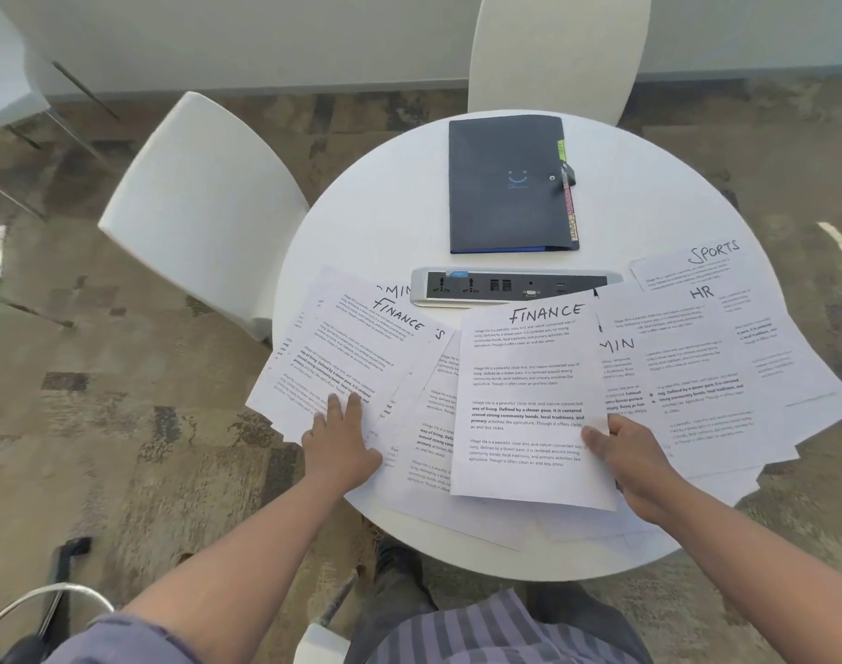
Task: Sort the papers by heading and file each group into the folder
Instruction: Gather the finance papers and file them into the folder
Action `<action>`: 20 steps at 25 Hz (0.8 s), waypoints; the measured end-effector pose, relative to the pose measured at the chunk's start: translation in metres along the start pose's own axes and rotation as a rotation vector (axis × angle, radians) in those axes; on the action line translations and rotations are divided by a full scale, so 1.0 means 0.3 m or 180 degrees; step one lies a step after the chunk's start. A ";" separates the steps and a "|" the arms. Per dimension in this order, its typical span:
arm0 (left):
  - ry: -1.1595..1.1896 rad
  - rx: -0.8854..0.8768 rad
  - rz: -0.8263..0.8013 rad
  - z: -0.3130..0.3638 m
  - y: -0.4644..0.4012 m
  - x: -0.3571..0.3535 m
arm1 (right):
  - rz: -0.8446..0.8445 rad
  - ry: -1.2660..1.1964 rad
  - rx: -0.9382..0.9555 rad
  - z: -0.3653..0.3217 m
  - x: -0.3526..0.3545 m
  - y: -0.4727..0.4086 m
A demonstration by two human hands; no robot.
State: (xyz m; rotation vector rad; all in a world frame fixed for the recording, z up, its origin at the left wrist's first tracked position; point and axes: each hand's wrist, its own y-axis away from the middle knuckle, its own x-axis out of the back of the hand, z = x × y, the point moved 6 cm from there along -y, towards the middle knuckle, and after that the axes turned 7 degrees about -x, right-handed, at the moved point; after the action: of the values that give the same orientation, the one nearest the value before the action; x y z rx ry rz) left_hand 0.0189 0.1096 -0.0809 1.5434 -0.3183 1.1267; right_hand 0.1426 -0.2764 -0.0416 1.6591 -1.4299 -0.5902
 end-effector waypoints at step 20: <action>0.0673 -0.0089 0.1058 -0.012 0.053 0.155 | 0.0000 -0.0153 0.0242 -0.020 -0.071 -0.017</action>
State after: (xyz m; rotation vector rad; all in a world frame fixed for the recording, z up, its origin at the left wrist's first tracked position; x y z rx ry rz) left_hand 0.0292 0.1247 -0.0350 1.3625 -0.4555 1.5251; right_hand 0.1453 -0.2542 -0.0463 1.7146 -1.5035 -0.5857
